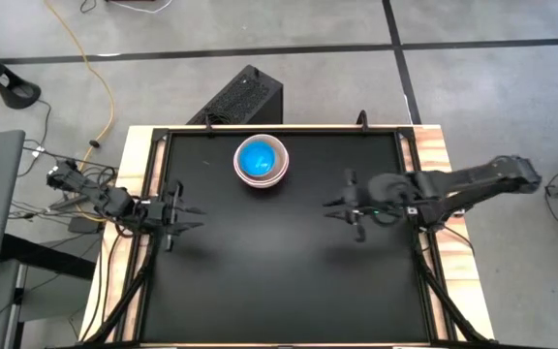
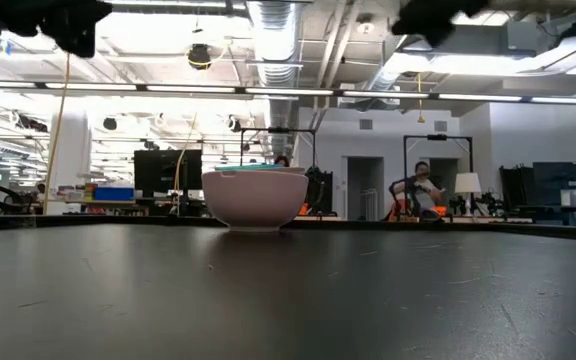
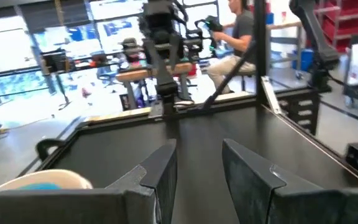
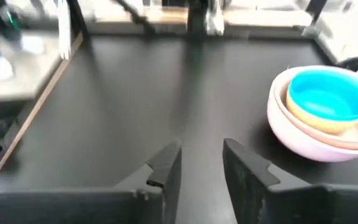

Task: Nest bowls inside each other
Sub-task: Return to Home Position

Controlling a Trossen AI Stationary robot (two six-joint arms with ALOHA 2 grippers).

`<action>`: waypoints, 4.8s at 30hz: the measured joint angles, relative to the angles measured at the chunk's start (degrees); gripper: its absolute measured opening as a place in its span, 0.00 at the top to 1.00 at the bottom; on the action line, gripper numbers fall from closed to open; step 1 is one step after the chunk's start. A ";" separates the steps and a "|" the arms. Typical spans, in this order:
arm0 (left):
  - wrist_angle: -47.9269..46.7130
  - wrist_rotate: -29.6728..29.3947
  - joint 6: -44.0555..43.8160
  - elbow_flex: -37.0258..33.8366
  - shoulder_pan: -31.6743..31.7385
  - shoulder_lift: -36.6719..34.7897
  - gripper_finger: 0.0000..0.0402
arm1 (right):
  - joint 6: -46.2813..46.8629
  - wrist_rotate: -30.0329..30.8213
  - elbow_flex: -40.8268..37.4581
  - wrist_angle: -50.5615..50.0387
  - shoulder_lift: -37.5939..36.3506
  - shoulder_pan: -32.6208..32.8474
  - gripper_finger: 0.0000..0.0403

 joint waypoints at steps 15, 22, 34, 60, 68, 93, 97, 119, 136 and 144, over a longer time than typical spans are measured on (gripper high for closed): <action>0.08 -1.06 -4.31 -7.97 3.35 -11.42 0.71 | 8.46 2.27 -42.90 35.47 -31.49 -5.83 0.79; 0.99 -1.65 -5.39 -11.42 3.34 -12.99 0.71 | 9.22 1.73 -49.87 40.79 -34.14 -7.77 0.80; 0.86 -0.33 -9.02 -11.92 3.34 -12.89 0.71 | 9.82 1.73 -49.89 38.61 -34.20 -7.75 0.80; -0.42 8.96 -13.03 -14.51 3.34 -12.04 0.71 | 9.84 1.71 -49.98 34.48 -34.20 -7.75 0.80; -0.37 8.96 -13.09 -14.51 3.34 -12.04 0.71 | 9.82 1.71 -50.00 31.13 -34.20 -7.75 0.80; -0.33 8.98 -13.16 -14.56 3.34 -12.04 0.71 | 9.84 1.67 -50.05 25.05 -34.20 -7.75 0.80; -0.33 8.97 -13.16 -14.56 3.34 -12.04 0.71 | 9.84 1.67 -50.05 25.06 -34.20 -7.75 0.80; -0.33 8.98 -13.16 -14.60 3.34 -12.04 0.71 | 9.84 1.67 -50.05 24.33 -34.20 -7.75 0.80; -0.33 8.96 -13.16 -14.60 3.34 -12.04 0.71 | 9.84 1.67 -50.05 24.31 -34.20 -7.75 0.80; -0.33 8.96 -13.16 -14.60 3.34 -12.04 0.71 | 9.83 1.67 -50.07 24.31 -34.19 -7.73 0.80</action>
